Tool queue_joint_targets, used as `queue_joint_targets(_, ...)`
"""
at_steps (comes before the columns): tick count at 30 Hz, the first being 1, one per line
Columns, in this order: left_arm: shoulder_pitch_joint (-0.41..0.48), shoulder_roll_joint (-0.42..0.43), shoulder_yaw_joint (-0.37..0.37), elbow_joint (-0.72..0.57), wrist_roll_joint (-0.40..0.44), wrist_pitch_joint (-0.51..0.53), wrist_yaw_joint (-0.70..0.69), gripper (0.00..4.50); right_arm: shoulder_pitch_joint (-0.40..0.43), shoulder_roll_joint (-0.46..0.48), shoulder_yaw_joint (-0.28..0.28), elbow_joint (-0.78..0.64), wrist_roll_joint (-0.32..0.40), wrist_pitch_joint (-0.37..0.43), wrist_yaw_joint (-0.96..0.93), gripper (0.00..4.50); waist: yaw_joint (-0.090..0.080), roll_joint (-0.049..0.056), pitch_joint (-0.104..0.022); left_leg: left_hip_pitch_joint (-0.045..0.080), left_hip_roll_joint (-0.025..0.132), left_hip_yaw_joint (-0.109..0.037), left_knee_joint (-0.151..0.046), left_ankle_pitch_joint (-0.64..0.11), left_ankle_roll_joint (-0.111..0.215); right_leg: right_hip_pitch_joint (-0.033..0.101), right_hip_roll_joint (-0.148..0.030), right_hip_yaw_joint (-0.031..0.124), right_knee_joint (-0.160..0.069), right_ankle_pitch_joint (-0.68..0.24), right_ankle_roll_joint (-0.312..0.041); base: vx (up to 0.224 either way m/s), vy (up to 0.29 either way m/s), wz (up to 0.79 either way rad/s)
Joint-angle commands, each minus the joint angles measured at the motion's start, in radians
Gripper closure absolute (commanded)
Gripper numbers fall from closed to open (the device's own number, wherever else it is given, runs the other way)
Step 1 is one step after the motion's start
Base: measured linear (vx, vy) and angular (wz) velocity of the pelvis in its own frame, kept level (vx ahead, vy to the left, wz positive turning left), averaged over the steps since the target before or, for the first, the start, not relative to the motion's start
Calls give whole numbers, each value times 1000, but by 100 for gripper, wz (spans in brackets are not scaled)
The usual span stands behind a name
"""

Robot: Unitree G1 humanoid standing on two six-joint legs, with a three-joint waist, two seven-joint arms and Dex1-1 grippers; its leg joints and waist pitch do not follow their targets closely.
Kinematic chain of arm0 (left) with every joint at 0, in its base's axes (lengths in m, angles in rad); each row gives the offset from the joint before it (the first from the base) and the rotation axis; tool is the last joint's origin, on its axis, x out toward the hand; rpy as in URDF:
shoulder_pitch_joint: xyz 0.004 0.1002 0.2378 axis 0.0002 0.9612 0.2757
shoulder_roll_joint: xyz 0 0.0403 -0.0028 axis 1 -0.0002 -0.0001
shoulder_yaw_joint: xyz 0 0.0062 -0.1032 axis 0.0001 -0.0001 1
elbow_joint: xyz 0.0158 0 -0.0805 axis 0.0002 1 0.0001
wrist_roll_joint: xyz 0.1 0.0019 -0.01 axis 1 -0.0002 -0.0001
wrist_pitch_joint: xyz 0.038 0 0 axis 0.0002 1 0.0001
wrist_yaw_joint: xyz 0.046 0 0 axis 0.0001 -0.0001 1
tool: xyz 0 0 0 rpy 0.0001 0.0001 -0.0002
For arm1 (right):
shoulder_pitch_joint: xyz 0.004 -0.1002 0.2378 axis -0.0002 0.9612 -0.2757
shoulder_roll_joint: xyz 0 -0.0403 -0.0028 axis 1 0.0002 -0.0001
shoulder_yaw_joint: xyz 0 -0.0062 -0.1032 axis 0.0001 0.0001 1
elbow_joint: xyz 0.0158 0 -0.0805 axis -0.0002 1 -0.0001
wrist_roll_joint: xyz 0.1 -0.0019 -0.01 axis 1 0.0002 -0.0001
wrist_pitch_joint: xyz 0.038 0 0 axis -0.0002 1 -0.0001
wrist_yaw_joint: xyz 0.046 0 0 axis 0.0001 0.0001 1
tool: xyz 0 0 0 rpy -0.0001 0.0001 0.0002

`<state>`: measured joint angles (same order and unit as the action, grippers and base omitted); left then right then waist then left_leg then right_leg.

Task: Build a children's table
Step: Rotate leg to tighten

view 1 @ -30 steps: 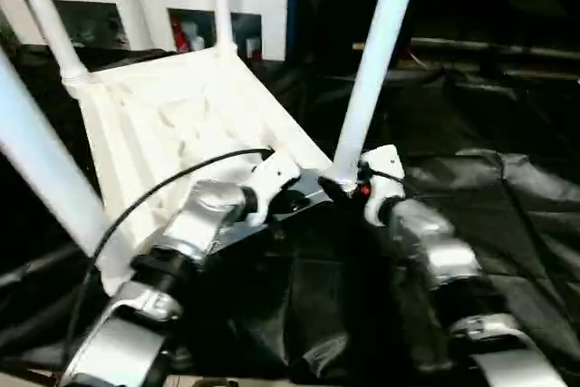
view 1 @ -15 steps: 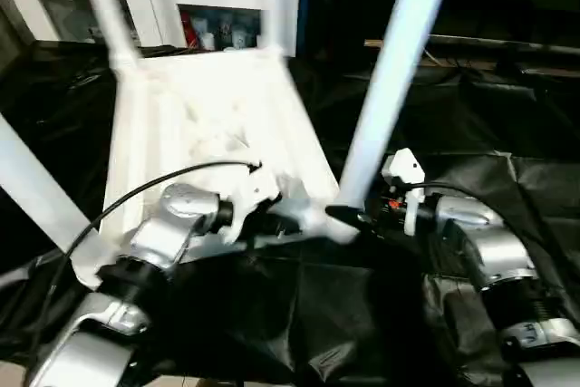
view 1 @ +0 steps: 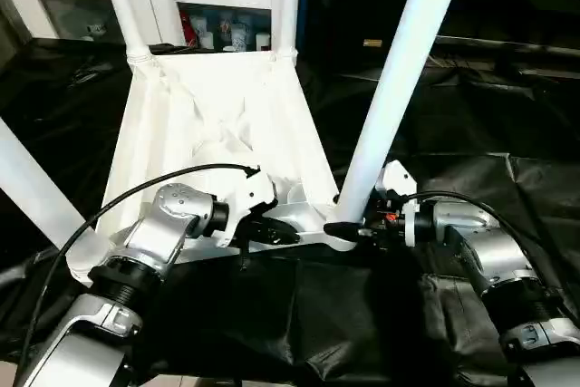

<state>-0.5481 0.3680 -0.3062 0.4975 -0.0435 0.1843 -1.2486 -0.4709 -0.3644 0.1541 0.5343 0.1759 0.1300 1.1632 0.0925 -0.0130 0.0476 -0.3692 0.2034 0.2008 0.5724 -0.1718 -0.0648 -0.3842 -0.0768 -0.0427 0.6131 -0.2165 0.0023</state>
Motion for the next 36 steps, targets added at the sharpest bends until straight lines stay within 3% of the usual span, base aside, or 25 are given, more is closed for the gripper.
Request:
queue_joint_targets(1,3,-8,-6,13,-7,-4,-2,450,2,-1,4,-7,8,10,9,179,-1,-5,-59,17,34,-12,-56,-153,54,35,-61,36,-63,-68,-246,0,0,0)
queue_joint_targets(2,-4,-16,-5,27,5,-3,24,450,20,10,0,-22,13,18,-7,183,0,-7,-60,16,34,-12,-56,-152,54,36,-60,36,-62,-57,-250,0,0,0)
queue_joint_targets(3,-4,-16,-5,27,5,-3,24,450,20,10,0,-22,13,18,-7,183,0,0,-60,18,33,-11,-55,-156,53,35,-60,37,-64,-49,-252,0,0,0)
queue_joint_targets(4,-14,-30,-1,49,22,-2,71,450,37,25,-7,-32,9,24,-44,184,0,-3,-60,17,33,-12,-55,-157,53,37,-60,36,-63,-47,-253,0,0,0)
queue_joint_targets(5,-21,-40,2,66,30,-4,100,450,45,36,-13,-32,2,26,-80,185,-1,9,-58,19,33,-12,-57,-172,44,34,-59,37,-67,-54,-251,0,0,0)
queue_joint_targets(6,-21,-40,2,66,30,-4,100,450,45,36,-13,-32,2,26,-80,185,-1,4,-57,20,33,-14,-60,-195,33,35,-61,36,-70,-88,-248,0,0,0)
queue_joint_targets(9,-59,-114,13,138,64,-6,253,450,71,112,-52,-2,-27,54,-296,185,-10,19,-52,26,32,-18,-67,-275,-5,27,-63,39,-84,-211,-224,0,0,0)
queue_joint_targets(11,-85,-170,21,181,82,2,361,450,73,173,-88,31,-38,67,-455,185,-14,15,-50,29,30,-23,-71,-320,-32,28,-65,37,-92,-302,-202,0,0,0)
queue_joint_targets(14,-120,-252,24,231,104,18,501,450,47,266,-157,105,-39,107,-706,186,-22,15,-43,36,26,-26,-72,-367,-43,15,-68,38,-110,-449,-155,0,0,0)
queue_joint_targets(17,-132,-322,22,242,110,32,571,450,7,338,-154,142,-66,96,-831,186,-26,17,-42,36,25,-35,-76,-408,-45,13,-69,32,-123,-527,-110,0,0,0)
queue_joint_targets(22,-132,-345,11,251,124,19,571,450,-23,365,-104,146,-107,25,-795,186,-35,7,-44,35,23,-34,-74,-420,-24,5,-69,34,-129,-527,-95,0,0,0)
queue_joint_targets(23,-130,-339,6,251,128,11,561,450,-26,367,-102,145,-107,19,-783,130,-36,7,-44,32,23,-33,-76,-411,-19,7,-66,34,-127,-504,-98,0,0,0)
queue_joint_targets(24,-126,-330,4,248,130,6,548,450,-29,365,-100,145,-104,14,-766,116,-35,-15,-45,27,23,-31,-76,-392,-6,9,-66,34,-123,-492,-97,0,0,0)
queue_joint_targets(25,-121,-319,3,240,127,5,532,450,-30,359,-98,140,-100,9,-742,116,-31,-7,-46,28,24,-32,-77,-380,-3,10,-68,36,-119,-480,-101,0,0,0)
queue_joint_targets(27,-110,-287,4,223,120,6,489,450,-31,329,-82,119,-84,4,-660,110,-31,-7,-50,14,26,-33,-81,-323,12,21,-69,36,-112,-401,-115,0,0,0)
queue_joint_targets(29,-105,-264,4,214,119,4,460,450,-30,301,-69,103,-75,4,-588,110,-31,-9,-48,18,26,-28,-79,-329,19,16,-68,37,-112,-380,-128,0,0,0)
queue_joint_targets(30,-103,-249,4,207,116,8,438,450,-27,277,-58,91,-71,-1,-536,110,-31,-10,-48,17,25,-28,-78,-329,20,19,-70,37,-112,-382,-135,0,0,0)
queue_joint_targets(32,-95,-202,4,184,98,8,348,450,-23,198,-40,65,-68,-31,-395,110,-29,-9,-53,9,26,-26,-74,-278,35,28,-69,38,-101,-297,-155,0,0,0)
queue_joint_targets(34,-91,-180,-1,172,90,4,296,450,-28,167,-48,61,-55,-30,-340,110,-28,-7,-55,11,27,-25,-72,-260,43,29,-68,37,-96,-253,-174,0,0,0)
queue_joint_targets(36,-74,-132,-14,132,66,-5,181,450,-34,116,-72,44,-15,-4,-231,110,-24,-1,-61,10,27,-24,-65,-212,63,35,-67,37,-82,-138,-218,26,-5,0)
